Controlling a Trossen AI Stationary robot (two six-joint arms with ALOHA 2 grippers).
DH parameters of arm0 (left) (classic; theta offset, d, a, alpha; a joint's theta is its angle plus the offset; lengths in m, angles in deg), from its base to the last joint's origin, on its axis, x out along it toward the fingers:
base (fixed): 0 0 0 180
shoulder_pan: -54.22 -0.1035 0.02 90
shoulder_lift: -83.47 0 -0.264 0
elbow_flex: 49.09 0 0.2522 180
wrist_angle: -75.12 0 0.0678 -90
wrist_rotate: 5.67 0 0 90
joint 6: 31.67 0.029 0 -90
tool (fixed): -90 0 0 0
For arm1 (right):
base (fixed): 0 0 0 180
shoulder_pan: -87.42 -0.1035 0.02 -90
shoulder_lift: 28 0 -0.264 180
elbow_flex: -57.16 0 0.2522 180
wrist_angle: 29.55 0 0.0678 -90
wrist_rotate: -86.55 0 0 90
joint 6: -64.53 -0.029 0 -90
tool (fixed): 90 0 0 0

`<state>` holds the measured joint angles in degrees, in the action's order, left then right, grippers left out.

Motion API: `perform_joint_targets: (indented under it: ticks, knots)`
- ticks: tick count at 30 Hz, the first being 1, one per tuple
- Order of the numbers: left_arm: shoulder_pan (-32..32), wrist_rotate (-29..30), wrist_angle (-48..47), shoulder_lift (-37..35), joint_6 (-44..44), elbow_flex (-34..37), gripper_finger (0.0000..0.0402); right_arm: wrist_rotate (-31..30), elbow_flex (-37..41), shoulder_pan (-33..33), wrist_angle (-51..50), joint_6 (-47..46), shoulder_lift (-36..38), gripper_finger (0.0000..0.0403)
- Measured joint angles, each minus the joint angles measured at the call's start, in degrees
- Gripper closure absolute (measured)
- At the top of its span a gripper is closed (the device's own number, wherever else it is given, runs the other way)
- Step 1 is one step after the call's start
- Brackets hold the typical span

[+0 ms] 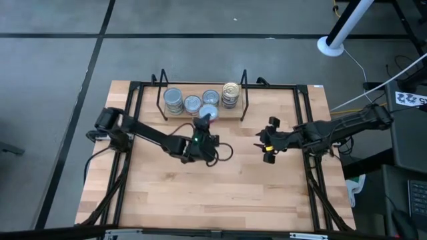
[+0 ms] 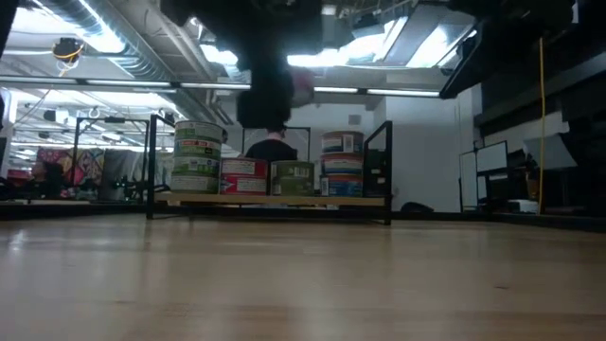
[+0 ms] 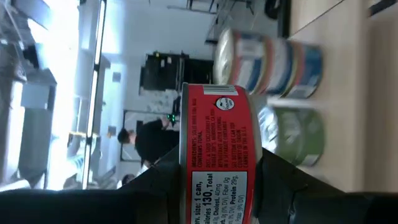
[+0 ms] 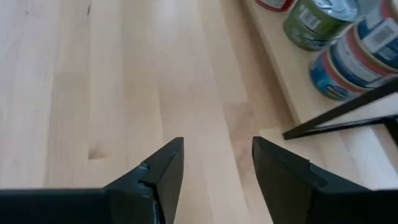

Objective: Stack canned seafood by type on shelf
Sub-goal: Stack the red tuna can on top of the red tuna can on the shelf

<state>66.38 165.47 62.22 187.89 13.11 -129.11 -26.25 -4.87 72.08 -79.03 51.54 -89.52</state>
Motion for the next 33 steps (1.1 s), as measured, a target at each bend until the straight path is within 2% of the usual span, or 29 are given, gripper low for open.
perform_joint_targets:
  ticks: [5, 10, 13, 16, 22, 33]
  knots:
    - [-2.1, -2.4, -17.6, -7.1, -14.5, 0.0, 0.0266, -1.9, 0.0, 0.0, -1.8, 0.0, 1.6, 0.0212]
    - [-5.4, -13.5, -36.0, -11.4, -34.5, 0.0, 0.0265, -2.2, 0.0, 0.0, -1.8, 0.0, 1.6, 0.0212]
    - [-7.6, -19.4, -41.8, -11.4, -39.8, 0.0, 0.0264, -2.4, 0.0, 0.0, -1.8, 0.0, 1.4, 0.0212]
    - [-9.6, -21.3, -41.6, -10.5, -40.2, 1.0, 0.0263, -2.6, 0.0, 0.0, -1.7, 0.0, 1.4, 0.0212]
    - [-13.1, -21.4, -38.6, -9.2, -37.9, 3.1, 0.0263, -2.6, 0.0, 0.0, -1.7, 0.0, 1.4, 0.0212]
    - [-17.3, -23.8, -34.2, -8.6, -34.1, 3.1, 0.0261, -2.5, 0.0, 0.0, -1.7, 0.0, 1.4, 0.0212]
